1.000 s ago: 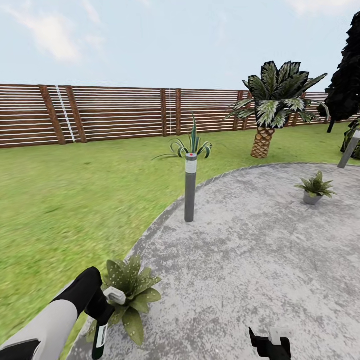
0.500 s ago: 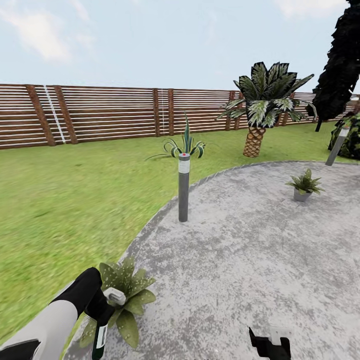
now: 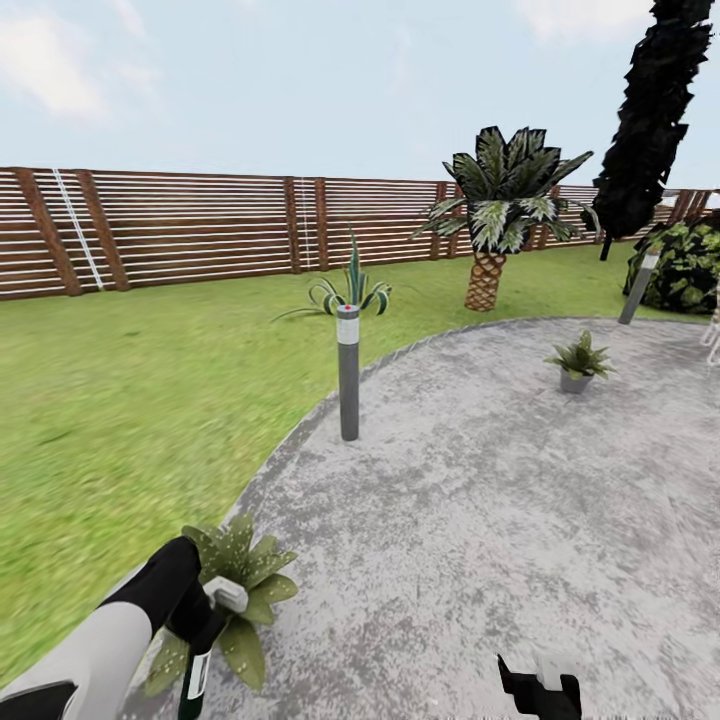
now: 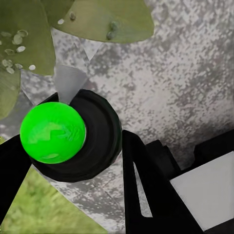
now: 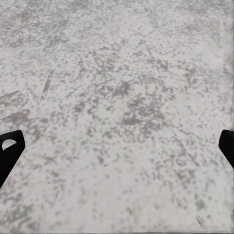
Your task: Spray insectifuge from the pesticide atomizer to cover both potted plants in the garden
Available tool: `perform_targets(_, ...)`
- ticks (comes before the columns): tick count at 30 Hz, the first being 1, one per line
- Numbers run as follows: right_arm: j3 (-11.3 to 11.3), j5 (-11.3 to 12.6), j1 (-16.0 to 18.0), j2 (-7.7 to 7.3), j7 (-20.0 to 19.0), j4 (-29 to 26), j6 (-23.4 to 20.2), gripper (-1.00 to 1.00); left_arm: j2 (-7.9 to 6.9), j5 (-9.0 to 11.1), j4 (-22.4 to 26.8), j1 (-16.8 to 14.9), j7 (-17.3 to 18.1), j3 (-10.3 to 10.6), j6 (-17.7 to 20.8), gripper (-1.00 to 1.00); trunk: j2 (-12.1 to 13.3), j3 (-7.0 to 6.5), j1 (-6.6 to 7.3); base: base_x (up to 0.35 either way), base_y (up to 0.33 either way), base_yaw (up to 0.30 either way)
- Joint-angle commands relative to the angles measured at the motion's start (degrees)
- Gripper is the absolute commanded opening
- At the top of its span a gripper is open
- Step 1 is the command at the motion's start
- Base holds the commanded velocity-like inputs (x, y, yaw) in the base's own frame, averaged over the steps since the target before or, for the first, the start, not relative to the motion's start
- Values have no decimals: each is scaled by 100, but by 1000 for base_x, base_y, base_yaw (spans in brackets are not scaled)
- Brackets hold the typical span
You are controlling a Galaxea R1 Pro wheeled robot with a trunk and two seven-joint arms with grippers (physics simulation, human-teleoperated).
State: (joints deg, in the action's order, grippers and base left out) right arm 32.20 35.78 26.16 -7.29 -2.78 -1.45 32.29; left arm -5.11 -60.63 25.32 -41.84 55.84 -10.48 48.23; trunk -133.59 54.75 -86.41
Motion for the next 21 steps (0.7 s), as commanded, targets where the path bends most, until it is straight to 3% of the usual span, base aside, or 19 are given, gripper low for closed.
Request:
perform_targets(1, 32, 61, 4, 0, -29, 4, 14, 100, -1, -47, 13, 21, 50, -46, 28, -100, -2, 5, 1, 0, 0, -259)
perform_targets(11, 32, 61, 4, 0, -29, 4, 14, 100, 38, -45, 53, 44, 6, -24, 37, -100, -2, 5, 1, -171, 188, -35)
perform_targets(15, 32, 61, 4, 0, -29, 4, 14, 100, 29, -39, 86, 44, 6, -29, 37, -100, -2, 5, 1, 14, 273, 0)
perform_targets(21, 32, 61, 4, 0, -29, 4, 14, 100, 53, -43, 39, 44, -14, -41, 30, -100, -2, 5, 1, 13, 44, 0)
